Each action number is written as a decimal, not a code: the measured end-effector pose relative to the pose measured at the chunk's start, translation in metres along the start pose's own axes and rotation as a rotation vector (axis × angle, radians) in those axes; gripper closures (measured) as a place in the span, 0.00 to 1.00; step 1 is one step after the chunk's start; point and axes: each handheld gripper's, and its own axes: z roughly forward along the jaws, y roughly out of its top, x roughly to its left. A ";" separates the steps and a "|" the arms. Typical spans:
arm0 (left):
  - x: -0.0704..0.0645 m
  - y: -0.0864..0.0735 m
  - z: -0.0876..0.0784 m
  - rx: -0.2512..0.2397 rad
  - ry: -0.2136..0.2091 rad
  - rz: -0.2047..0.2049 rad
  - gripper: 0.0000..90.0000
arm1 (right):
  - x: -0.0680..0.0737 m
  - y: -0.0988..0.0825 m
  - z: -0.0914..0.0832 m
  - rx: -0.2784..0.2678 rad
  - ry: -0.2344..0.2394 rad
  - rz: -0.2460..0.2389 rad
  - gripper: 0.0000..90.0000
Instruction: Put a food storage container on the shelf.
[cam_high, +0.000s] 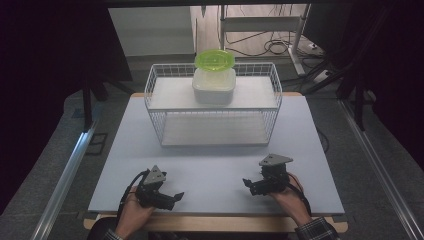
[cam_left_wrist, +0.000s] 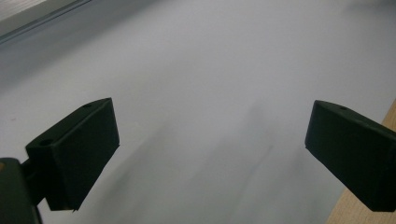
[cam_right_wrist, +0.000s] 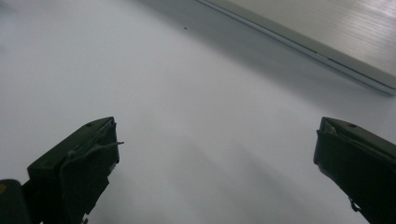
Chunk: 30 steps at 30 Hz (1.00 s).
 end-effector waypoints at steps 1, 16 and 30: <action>0.000 0.000 0.000 0.000 0.000 0.000 0.03 | 0.000 -0.001 0.001 0.005 0.002 -0.002 0.00; 0.000 -0.001 0.002 0.014 -0.006 0.006 0.03 | 0.003 -0.005 0.011 0.057 0.025 -0.012 0.00; 0.000 0.000 0.002 0.018 -0.004 0.011 0.03 | 0.005 -0.008 0.017 0.099 0.037 -0.025 0.00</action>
